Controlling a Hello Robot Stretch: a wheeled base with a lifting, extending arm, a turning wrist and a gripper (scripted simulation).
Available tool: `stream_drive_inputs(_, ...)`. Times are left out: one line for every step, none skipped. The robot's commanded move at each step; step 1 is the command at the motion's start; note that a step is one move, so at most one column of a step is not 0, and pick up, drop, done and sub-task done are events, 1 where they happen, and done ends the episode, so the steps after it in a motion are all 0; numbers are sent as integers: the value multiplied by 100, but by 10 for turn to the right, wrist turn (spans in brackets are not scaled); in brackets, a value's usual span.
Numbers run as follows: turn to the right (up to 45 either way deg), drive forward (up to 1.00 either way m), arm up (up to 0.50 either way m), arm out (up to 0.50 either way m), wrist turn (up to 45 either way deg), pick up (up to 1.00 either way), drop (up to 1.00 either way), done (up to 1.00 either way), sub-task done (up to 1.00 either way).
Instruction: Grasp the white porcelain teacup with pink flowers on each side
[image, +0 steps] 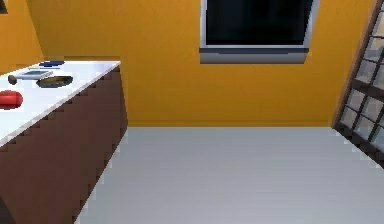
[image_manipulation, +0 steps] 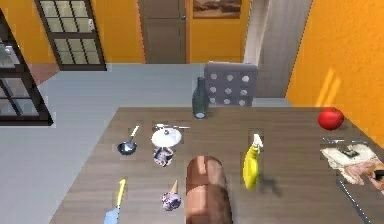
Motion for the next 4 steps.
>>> stream_drive_inputs(0, 0, 36, 0, 0, 0, 0, 0, 0)
stream_drive_inputs(0, 0, 0, 34, 0, 0, 0, 0, 0)
stream_drive_inputs(0, 0, 0, 0, 450, 0, 0, 0, 0)
stream_drive_inputs(0, 0, 0, 0, 450, 0, 0, 0, 0)
